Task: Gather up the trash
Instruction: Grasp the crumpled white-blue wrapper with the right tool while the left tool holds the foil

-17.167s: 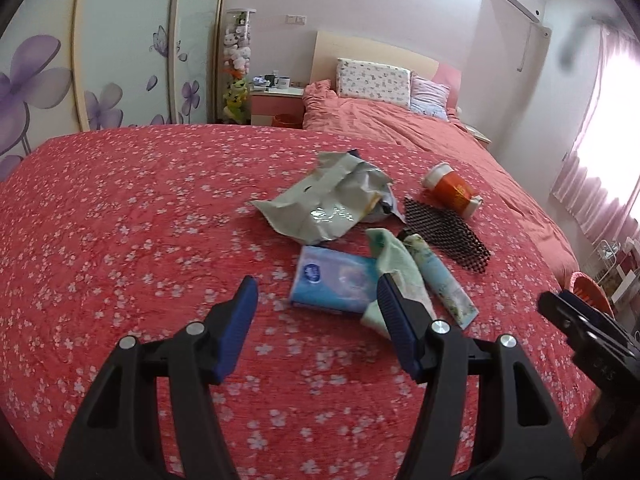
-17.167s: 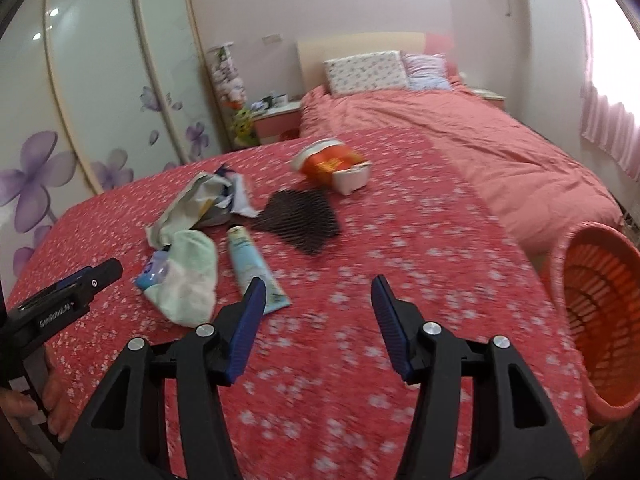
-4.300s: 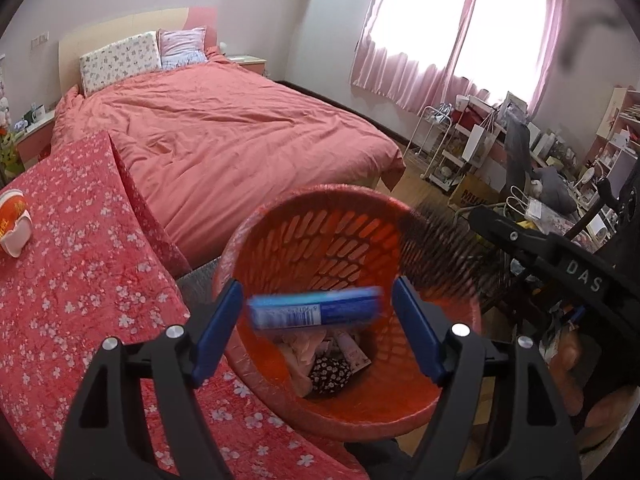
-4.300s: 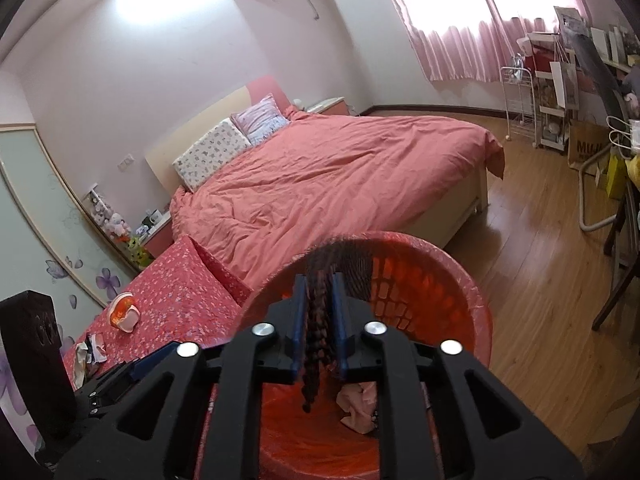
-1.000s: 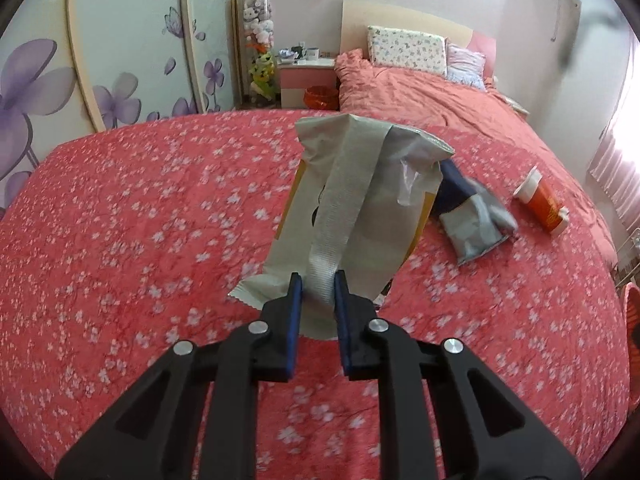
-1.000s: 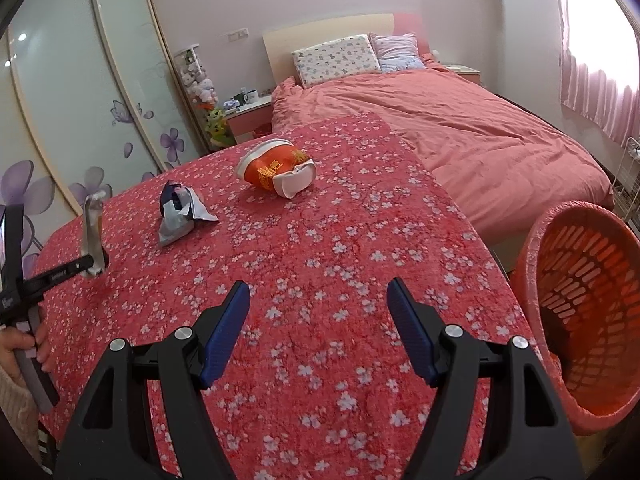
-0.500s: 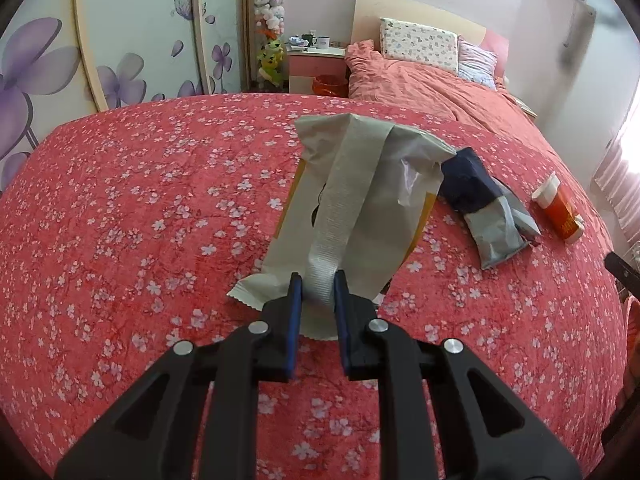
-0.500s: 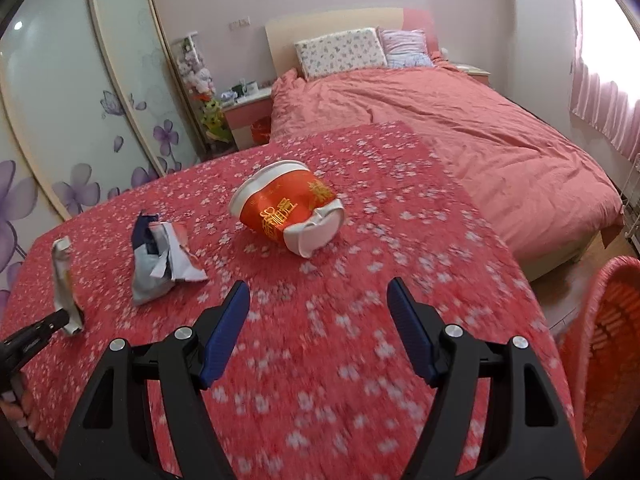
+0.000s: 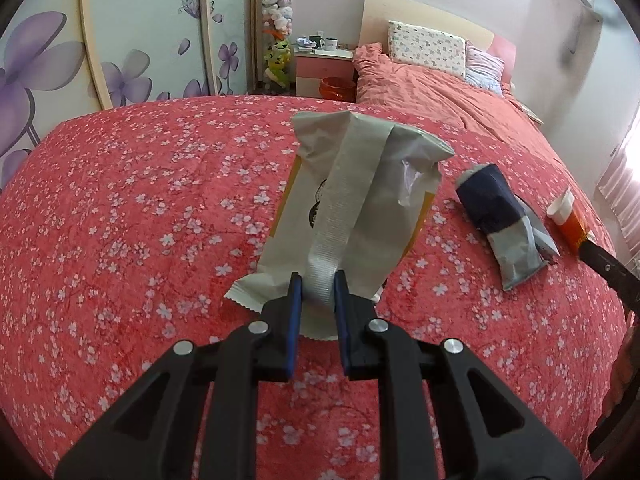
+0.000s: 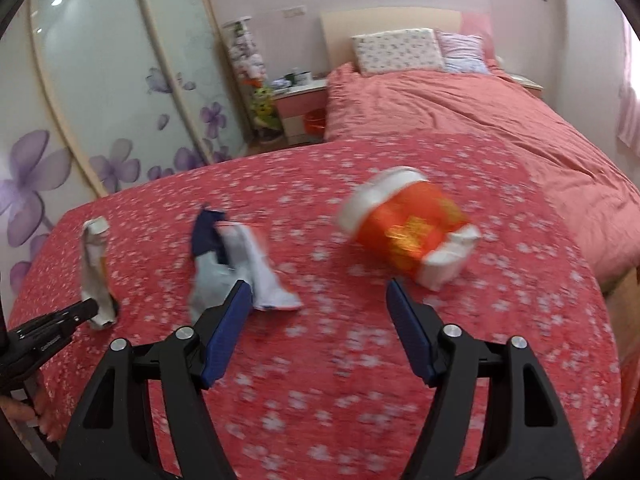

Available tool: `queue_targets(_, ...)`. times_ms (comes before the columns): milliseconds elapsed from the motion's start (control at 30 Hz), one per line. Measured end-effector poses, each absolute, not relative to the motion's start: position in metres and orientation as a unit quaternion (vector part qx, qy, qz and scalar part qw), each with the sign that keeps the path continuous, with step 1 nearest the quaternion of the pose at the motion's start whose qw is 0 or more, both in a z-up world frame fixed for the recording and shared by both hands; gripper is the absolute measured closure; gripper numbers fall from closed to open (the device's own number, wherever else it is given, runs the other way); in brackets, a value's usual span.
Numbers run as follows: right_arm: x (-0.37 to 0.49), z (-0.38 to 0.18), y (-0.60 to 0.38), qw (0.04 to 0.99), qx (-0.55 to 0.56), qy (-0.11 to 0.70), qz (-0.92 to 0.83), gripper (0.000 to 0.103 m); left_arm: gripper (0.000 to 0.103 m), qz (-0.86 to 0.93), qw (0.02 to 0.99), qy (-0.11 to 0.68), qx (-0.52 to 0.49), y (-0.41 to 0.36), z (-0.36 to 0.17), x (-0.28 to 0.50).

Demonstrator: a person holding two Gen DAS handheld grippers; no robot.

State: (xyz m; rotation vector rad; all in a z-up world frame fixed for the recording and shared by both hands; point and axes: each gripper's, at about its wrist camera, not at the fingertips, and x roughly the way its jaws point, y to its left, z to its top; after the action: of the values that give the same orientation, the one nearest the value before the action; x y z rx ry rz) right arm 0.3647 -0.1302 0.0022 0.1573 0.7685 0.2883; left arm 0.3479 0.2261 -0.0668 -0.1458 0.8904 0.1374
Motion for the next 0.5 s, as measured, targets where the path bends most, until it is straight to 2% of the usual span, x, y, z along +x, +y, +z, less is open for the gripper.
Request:
queue_targets(133, 0.374, 0.001, -0.113, 0.909, 0.078, 0.379, 0.154, 0.053, 0.087, 0.071, 0.898, 0.429, -0.076, 0.235, -0.067, 0.354)
queue_targets(267, 0.379, -0.002, -0.098, 0.907, 0.064, 0.384, 0.161, 0.058, 0.087, 0.072, 0.897, 0.428, -0.079, 0.238, -0.069, 0.357)
queue_targets(333, 0.385, -0.007, -0.092, 0.904, 0.054, 0.394, 0.156, 0.067, 0.087, 0.072, 0.897, 0.428, -0.081, 0.239, -0.069, 0.358)
queue_targets(400, 0.388, -0.011, -0.088, 0.901, 0.05, 0.401, 0.155, 0.069, 0.087, 0.071, 0.898, 0.427, -0.082, 0.239, -0.07, 0.359)
queue_targets(500, 0.385, -0.011, -0.088, 0.905, 0.037, 0.396, 0.149, 0.08, 0.087, 0.07, 0.898, 0.426, -0.085, 0.239, -0.071, 0.36)
